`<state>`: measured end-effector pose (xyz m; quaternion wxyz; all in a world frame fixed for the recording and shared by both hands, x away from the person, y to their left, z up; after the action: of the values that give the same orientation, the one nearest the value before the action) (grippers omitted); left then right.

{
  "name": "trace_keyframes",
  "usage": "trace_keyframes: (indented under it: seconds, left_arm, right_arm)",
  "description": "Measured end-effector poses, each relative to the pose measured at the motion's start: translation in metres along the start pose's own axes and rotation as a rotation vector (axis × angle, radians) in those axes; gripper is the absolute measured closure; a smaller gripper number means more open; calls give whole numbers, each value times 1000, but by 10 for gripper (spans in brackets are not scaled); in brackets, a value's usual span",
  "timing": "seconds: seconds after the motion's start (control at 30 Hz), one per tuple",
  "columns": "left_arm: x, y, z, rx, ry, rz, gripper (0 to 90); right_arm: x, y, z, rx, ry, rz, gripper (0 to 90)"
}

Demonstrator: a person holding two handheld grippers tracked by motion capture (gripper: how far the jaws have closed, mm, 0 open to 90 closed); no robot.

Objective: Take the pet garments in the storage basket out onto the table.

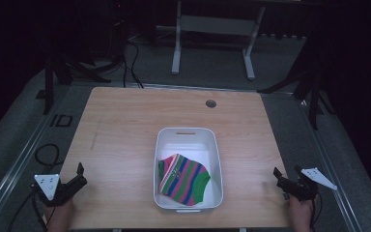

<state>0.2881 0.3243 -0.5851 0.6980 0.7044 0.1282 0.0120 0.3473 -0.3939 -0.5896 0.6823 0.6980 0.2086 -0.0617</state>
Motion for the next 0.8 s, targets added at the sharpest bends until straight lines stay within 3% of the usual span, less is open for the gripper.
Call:
trace_keyframes:
  seconds: [0.33,0.4,0.47,0.6,0.8]
  left_arm:
    - [0,0,0,2,-5,0,20]
    - [0,0,0,1,-5,0,20]
    - [0,0,0,2,-4,1,20]
    - [0,0,0,1,-4,0,20]
    - [0,0,0,-2,-3,-2,20]
  right_arm:
    - [7,-5,-2,17,48,-102,136]
    - [10,-8,-4,5,93,-150,136]
    - [11,-12,-6,-40,116,-200,135]
    - [10,-16,-9,-52,203,-259,124]
    - [5,-23,-19,-156,329,-356,116]
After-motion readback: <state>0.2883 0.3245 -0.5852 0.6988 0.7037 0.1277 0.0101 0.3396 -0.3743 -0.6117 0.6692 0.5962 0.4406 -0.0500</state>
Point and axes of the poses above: each handheld gripper's, and its own axes: x roughly forward along the jaws, y roughly out of its top, z roughly to its right, the point moved 8 cm from there along x, roughly forward along the jaws, and after that the axes turned 3 degrees about z, right-handed, at the moved point
